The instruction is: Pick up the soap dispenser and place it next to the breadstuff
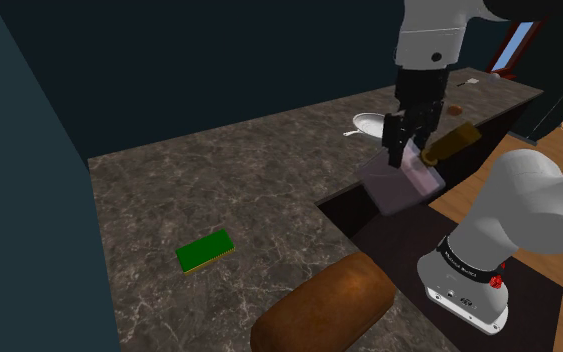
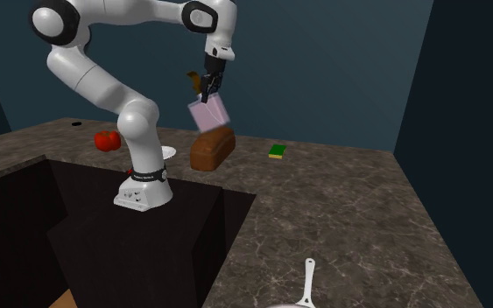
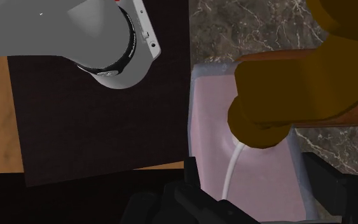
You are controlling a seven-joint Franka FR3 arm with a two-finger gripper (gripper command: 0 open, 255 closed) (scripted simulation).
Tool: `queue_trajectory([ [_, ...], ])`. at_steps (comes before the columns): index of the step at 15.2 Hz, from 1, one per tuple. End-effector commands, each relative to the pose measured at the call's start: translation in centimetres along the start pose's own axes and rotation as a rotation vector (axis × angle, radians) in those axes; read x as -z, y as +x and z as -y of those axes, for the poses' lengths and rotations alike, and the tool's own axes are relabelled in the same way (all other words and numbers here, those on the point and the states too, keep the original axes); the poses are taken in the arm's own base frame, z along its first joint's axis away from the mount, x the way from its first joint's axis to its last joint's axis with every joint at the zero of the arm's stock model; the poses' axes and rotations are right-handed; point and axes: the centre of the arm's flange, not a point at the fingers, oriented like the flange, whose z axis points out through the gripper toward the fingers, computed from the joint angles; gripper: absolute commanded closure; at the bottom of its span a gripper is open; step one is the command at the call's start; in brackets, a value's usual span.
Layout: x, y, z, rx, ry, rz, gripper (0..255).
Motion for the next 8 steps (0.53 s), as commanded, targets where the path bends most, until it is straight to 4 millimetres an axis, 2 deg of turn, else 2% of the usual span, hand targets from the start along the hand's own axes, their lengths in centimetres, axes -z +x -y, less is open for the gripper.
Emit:
queue_trajectory([
  [1,-1.0,0.2,-0.1,0.0,0.0,-0.001,255],
  [8,-4.6,1.1,0.0,0.0,0.0,-0.001,255],
])
